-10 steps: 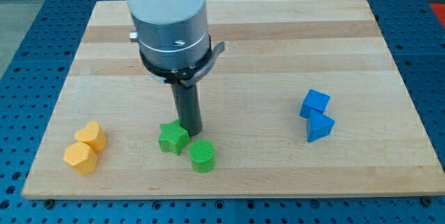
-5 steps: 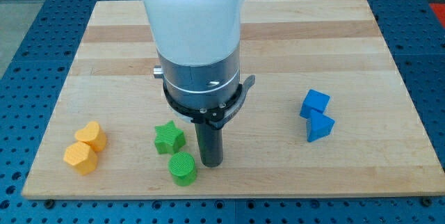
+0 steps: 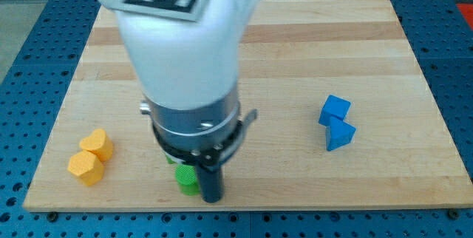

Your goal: Move the green blocks towards yellow blocks to form a group

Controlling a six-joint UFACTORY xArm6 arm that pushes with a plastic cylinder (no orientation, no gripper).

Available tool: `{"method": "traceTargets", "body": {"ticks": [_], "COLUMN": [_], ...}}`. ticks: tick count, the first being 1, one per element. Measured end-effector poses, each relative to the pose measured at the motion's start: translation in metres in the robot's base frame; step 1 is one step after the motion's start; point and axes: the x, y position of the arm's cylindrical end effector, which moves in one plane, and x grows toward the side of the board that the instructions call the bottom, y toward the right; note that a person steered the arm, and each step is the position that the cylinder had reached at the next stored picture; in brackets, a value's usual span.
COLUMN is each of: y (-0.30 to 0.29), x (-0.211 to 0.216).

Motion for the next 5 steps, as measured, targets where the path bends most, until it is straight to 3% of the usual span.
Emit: {"method": "traceTargets", "body": {"ticks": [4,5], "y": [-0.072,-0.066], "x": [-0.05,-0.014]}}
